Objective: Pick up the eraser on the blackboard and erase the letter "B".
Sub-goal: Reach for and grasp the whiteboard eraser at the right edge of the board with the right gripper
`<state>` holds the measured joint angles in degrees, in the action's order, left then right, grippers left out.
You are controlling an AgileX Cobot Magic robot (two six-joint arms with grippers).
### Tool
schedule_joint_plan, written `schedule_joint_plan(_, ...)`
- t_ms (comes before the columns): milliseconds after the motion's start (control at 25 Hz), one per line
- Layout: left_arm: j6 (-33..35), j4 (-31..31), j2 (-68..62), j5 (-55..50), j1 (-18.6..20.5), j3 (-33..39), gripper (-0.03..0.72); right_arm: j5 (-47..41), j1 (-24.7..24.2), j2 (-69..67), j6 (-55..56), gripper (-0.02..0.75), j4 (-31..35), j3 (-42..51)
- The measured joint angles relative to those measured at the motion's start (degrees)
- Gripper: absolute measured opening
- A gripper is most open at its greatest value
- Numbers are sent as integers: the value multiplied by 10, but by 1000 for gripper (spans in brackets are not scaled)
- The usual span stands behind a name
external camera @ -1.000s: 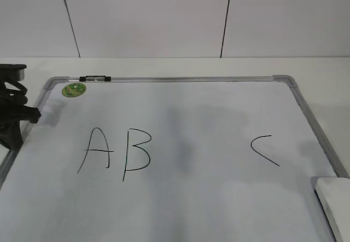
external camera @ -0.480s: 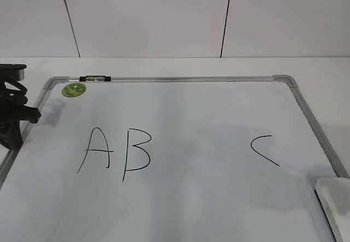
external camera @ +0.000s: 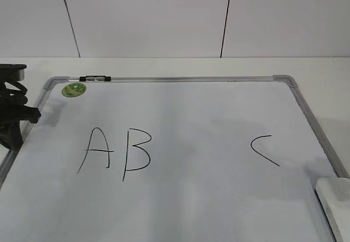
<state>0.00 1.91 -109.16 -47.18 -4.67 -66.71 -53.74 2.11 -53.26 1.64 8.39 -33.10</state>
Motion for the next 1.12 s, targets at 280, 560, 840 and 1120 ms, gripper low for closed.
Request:
schedule_joint_plan(280,0,0,0,0,0,0,22,4,0,-4,-4,650,2,0)
schedule_joint_plan(560,0,0,0,0,0,0,22,39,0,-62,-29,664,9,0)
schedule_joint_plan(840,0,0,0,0,0,0,22,51,0,-144,-46,667,34,0)
schedule_joint_plan(1120,0,0,0,0,0,0,22,64,0,-197,-59,669,50,0)
